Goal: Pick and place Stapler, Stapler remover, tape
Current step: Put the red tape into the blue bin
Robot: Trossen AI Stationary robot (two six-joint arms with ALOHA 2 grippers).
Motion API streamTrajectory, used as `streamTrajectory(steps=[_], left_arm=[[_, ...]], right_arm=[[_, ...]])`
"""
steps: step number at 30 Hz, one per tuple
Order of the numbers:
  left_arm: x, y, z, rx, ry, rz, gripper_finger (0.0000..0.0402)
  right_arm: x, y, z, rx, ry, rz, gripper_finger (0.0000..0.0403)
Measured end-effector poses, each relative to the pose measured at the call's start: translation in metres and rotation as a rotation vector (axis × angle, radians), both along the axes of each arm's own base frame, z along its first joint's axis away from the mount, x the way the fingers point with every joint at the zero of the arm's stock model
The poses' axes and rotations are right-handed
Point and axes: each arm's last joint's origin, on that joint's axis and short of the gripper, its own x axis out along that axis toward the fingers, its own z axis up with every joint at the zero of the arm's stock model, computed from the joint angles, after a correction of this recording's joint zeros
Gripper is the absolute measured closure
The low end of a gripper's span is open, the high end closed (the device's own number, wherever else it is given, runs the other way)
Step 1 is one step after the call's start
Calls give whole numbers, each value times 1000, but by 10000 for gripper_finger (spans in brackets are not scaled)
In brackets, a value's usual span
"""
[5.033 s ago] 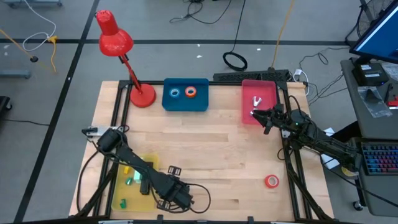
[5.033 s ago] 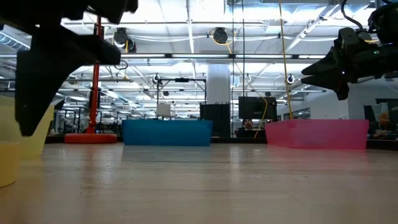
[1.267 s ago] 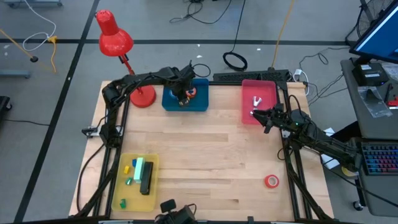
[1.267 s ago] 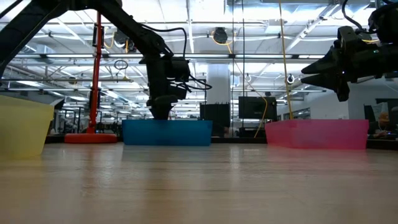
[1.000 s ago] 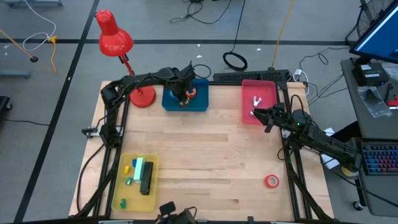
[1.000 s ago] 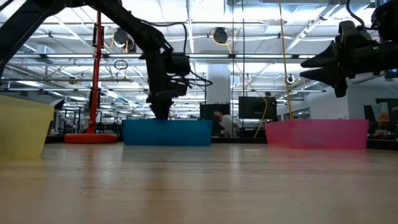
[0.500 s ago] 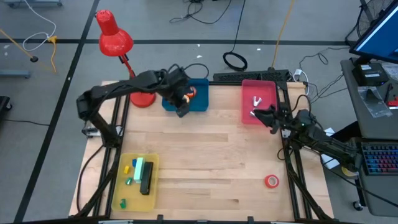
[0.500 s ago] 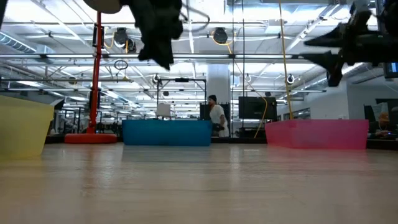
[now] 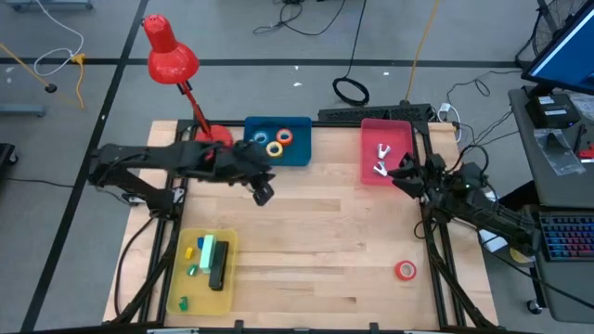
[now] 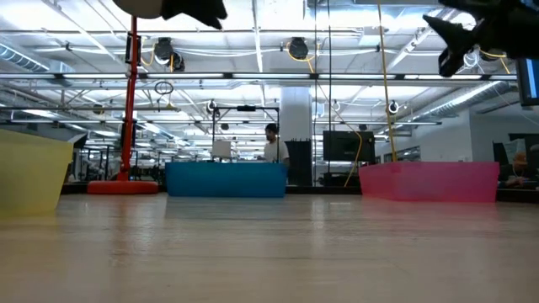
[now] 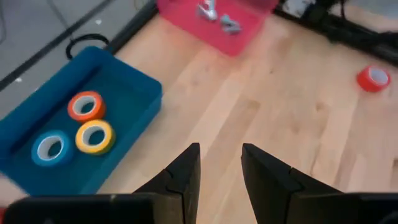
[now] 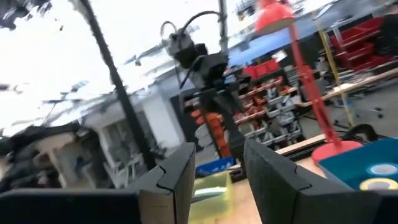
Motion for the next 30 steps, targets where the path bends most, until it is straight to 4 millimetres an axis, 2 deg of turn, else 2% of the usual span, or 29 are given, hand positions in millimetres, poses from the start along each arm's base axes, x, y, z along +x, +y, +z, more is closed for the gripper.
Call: streamTrajectory(steps=[5,11,20,25,30], left_arm=[[-39,-3,-14,-32,-150,44,282],[-90,4,-38,-7,-254,38,282],[-154,16,-89,12,-386,85,282],[-176,17,-115,16,-435,98,282],[-189,17,-134,15,-470,107,282]], right_arm=[[-4,4,35,-69,97,23,273],[0,2,69,-93,362,9,273],[33,-14,85,14,775,67,273],[58,-12,89,37,936,165,273],[78,2,91,40,1119,237,273]])
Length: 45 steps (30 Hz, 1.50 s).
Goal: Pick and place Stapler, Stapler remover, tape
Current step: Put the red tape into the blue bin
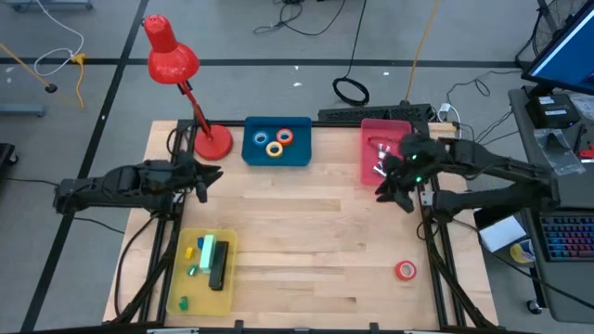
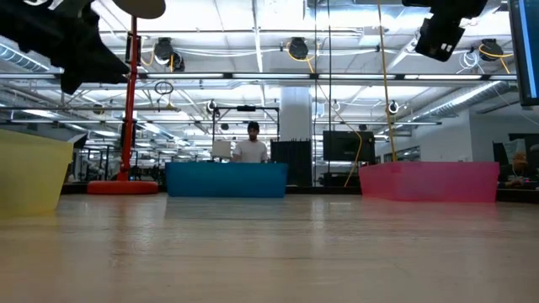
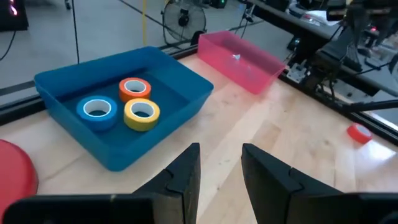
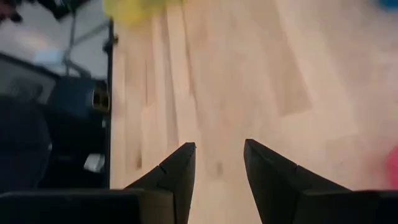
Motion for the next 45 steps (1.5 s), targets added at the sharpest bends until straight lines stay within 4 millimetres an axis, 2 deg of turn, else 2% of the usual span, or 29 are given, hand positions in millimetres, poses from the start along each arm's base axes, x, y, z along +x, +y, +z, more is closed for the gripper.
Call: streamTrajectory(steps=[5,10,16,21,29,38,45], left_arm=[[-6,0,-10,-3,38,0,282],[-5,0,-13,-66,43,22,282],[-5,0,-14,5,81,-7,282],[-5,-1,-13,47,96,-31,282],[-1,-5,-6,128,47,-220,282],[-1,-6,-6,117,40,-246,282],[-1,-6,-6,115,42,-246,282]], right_arm=[[17,26,-8,51,183,67,273],[29,60,-24,95,362,120,273],[26,99,-44,106,650,122,273],[20,121,-51,85,752,73,273],[7,140,-59,9,786,-16,273],[-7,158,-81,13,813,-22,273],[-14,161,-97,-25,801,-74,273]])
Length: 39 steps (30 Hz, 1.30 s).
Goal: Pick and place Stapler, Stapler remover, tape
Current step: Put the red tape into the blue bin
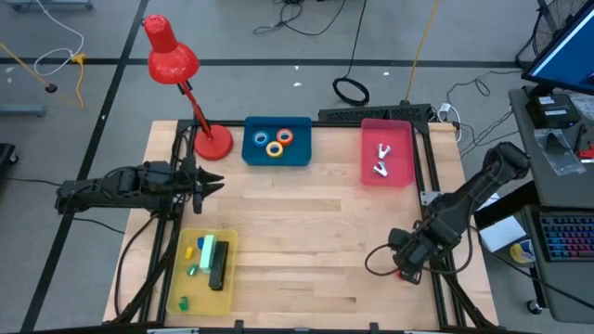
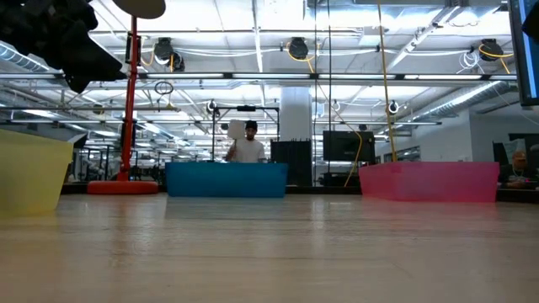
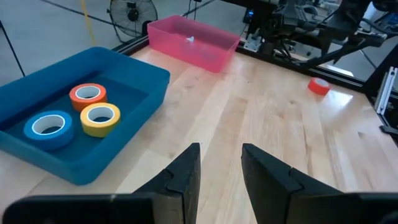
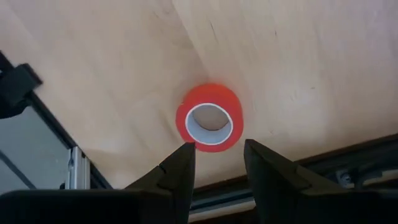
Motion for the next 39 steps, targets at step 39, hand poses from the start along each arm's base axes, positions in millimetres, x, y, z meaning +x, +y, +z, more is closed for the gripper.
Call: streamTrajectory(steps=[39], left_arm=[[-1,0,-1,9,18,-4,282]], right_arm=[[-6,-1,-37,-1,-66,186,273]])
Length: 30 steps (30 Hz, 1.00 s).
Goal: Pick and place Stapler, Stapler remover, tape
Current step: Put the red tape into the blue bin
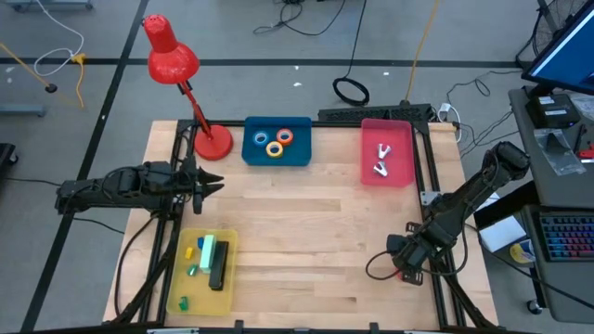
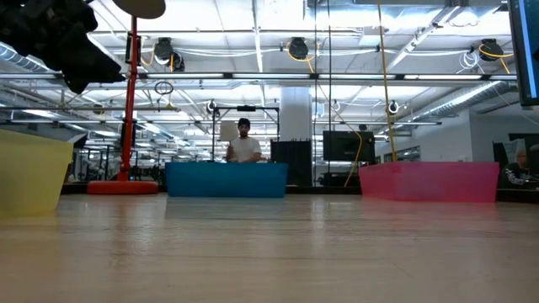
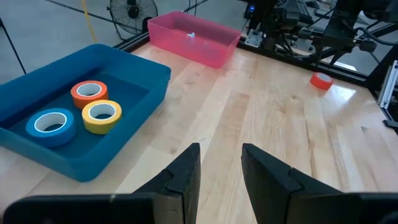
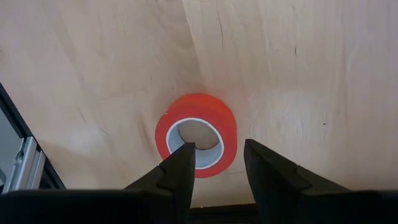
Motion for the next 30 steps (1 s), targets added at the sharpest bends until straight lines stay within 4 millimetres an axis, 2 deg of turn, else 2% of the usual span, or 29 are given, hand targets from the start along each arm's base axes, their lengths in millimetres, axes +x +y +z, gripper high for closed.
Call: streamTrajectory(steps=[12,17,22,30], left_arm=[[0,0,-1,0,6,0,282],[0,0,-1,-1,6,0,282],[0,0,0,-4,5,2,282],[0,0,0,-17,2,7,282]], right_arm=[[0,0,-2,3,-4,8,273],[-2,0,-16,59,8,6,273],[-11,-9,-35,17,87,-98,273],[-12,-9,-49,86,66,-143,273]])
